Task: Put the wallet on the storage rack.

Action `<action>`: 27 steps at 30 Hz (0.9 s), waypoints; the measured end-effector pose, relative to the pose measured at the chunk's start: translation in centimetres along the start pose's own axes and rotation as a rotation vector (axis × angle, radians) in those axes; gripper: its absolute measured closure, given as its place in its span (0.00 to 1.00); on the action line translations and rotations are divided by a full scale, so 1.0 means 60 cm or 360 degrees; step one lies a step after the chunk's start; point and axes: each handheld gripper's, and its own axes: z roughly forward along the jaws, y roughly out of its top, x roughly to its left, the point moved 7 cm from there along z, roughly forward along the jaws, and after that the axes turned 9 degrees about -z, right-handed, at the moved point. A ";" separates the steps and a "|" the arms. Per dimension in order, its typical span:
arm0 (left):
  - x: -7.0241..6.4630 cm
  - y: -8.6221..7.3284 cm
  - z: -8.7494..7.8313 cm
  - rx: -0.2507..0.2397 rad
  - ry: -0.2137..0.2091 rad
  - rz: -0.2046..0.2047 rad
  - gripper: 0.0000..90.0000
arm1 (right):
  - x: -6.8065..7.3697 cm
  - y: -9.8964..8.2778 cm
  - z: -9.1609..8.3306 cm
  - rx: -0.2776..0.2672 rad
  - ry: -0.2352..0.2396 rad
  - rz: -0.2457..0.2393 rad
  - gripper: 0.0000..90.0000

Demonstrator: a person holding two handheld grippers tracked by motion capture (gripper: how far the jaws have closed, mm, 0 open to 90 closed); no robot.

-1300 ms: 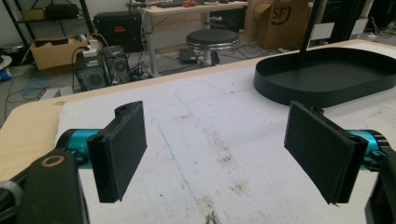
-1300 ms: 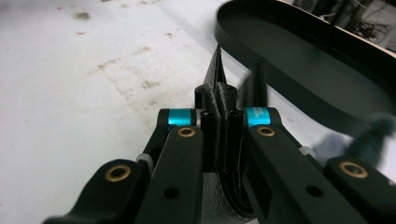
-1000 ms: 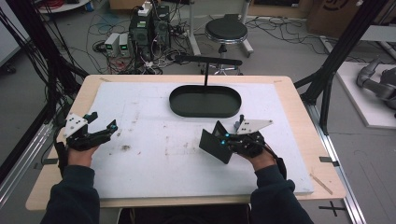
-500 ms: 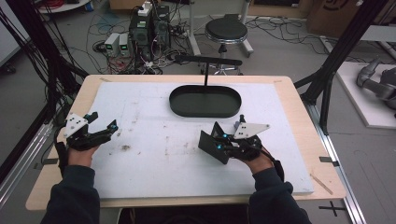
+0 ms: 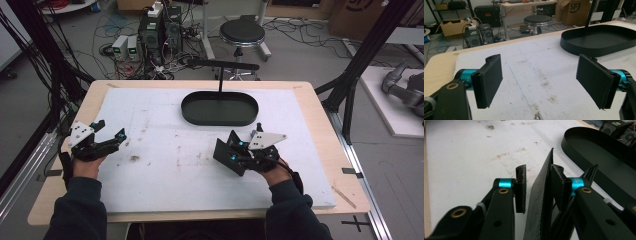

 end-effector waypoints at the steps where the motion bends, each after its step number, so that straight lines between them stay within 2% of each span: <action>1: 0.000 0.000 0.000 -0.0003 0.0000 -0.0004 0.23 | 0.000 0.000 0.001 0.0011 -0.0016 -0.0018 0.93; 2: 0.000 0.000 0.000 -0.0002 0.0001 -0.0002 0.23 | 0.000 0.001 0.001 0.0020 -0.0029 -0.0035 0.97; 5: 0.000 0.000 0.000 -0.0003 0.0003 -0.0002 0.23 | 0.006 0.006 0.003 0.0021 -0.0016 -0.0079 0.99; 8: 0.002 0.000 -0.001 0.0000 0.0004 -0.0002 0.23 | 0.014 0.012 0.004 -0.0018 0.0033 -0.0116 0.99; 11: 0.000 0.000 0.000 -0.0003 0.0000 -0.0005 0.23 | 0.019 0.012 0.008 -0.0021 0.0088 -0.0125 0.98; 16: 0.000 0.000 0.000 -0.0004 0.0001 -0.0005 0.23 | 0.021 0.012 0.009 -0.0013 0.0095 -0.0131 0.97; 17: 0.000 0.000 0.000 -0.0004 0.0001 -0.0006 0.23 | 0.021 0.012 0.009 -0.0015 0.0098 -0.0132 0.96; 18: 0.000 0.000 0.000 -0.0004 0.0002 -0.0005 0.23 | 0.022 0.013 0.009 -0.0019 0.0098 -0.0122 0.85; 19: 0.000 0.000 0.000 -0.0003 0.0001 -0.0003 0.23 | 0.022 0.013 0.009 -0.0019 0.0098 -0.0122 0.85; 20: 0.001 0.000 0.000 -0.0002 0.0003 -0.0004 0.23 | 0.020 0.015 0.008 -0.0038 0.0074 -0.0109 0.76; 22: 0.001 0.000 -0.001 -0.0001 0.0004 -0.0003 0.23 | 0.015 0.016 0.006 -0.0055 0.0032 -0.0098 0.67; 24: 0.001 0.000 -0.001 -0.0002 0.0004 -0.0003 0.23 | 0.012 0.015 0.004 -0.0057 0.0020 -0.0077 0.66; 27: 0.002 0.000 -0.001 0.0000 0.0005 0.0001 0.23 | 0.009 0.013 0.004 -0.0053 -0.0007 -0.0060 0.58</action>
